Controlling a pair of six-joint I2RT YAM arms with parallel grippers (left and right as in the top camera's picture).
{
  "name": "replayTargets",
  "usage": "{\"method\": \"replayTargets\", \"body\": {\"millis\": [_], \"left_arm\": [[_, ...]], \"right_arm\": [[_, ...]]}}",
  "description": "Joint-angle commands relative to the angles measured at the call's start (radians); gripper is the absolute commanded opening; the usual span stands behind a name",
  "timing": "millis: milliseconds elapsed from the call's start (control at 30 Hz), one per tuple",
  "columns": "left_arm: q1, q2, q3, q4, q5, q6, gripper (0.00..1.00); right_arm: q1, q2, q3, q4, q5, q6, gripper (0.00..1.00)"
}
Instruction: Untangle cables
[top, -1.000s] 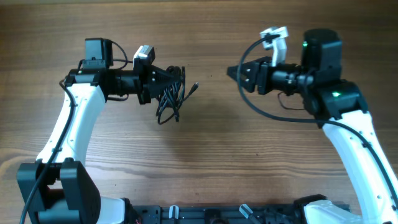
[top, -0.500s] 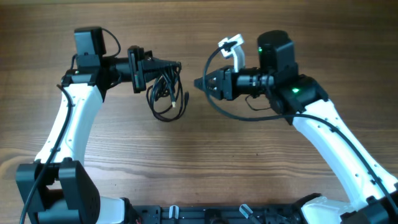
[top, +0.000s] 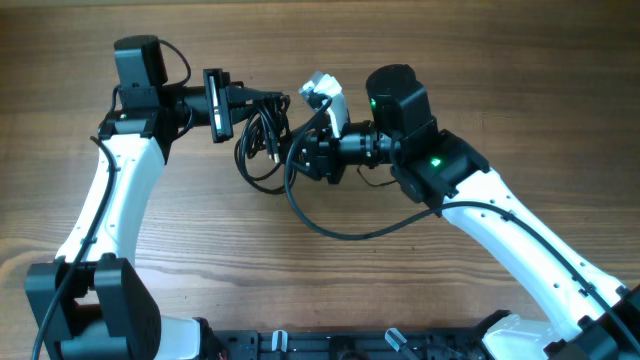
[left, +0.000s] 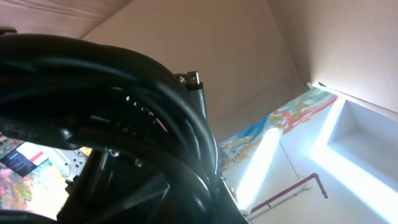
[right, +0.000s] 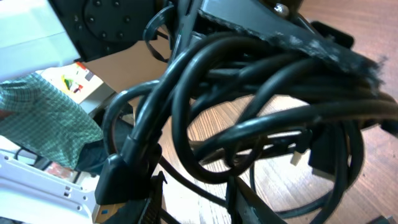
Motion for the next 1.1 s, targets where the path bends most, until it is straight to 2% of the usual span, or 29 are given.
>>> {"method": "replayTargets", "body": {"millis": [0, 300, 433, 600, 867, 1067], "left_arm": [[0.004, -0.006, 0.013, 0.012, 0.013, -0.015, 0.04], [0.003, -0.006, 0.013, 0.018, 0.013, -0.003, 0.04], [0.003, -0.006, 0.013, 0.018, 0.013, 0.000, 0.04], [0.003, -0.006, 0.013, 0.025, 0.013, 0.000, 0.04], [0.003, -0.006, 0.013, 0.075, 0.011, 0.003, 0.04], [0.003, -0.006, 0.013, 0.074, -0.015, 0.134, 0.04]], "right_arm": [[0.020, 0.033, 0.015, 0.042, 0.058, -0.014, 0.36], [0.023, 0.095, 0.015, 0.095, 0.132, -0.020, 0.34], [0.020, 0.093, 0.015, 0.127, 0.132, -0.020, 0.22], [-0.013, 0.085, 0.015, 0.081, 0.132, -0.048, 0.04], [-0.120, -0.006, 0.015, -0.117, 0.153, -0.148, 0.04], [-0.135, -0.110, 0.015, -0.269, 0.299, -0.181, 0.05]]}}
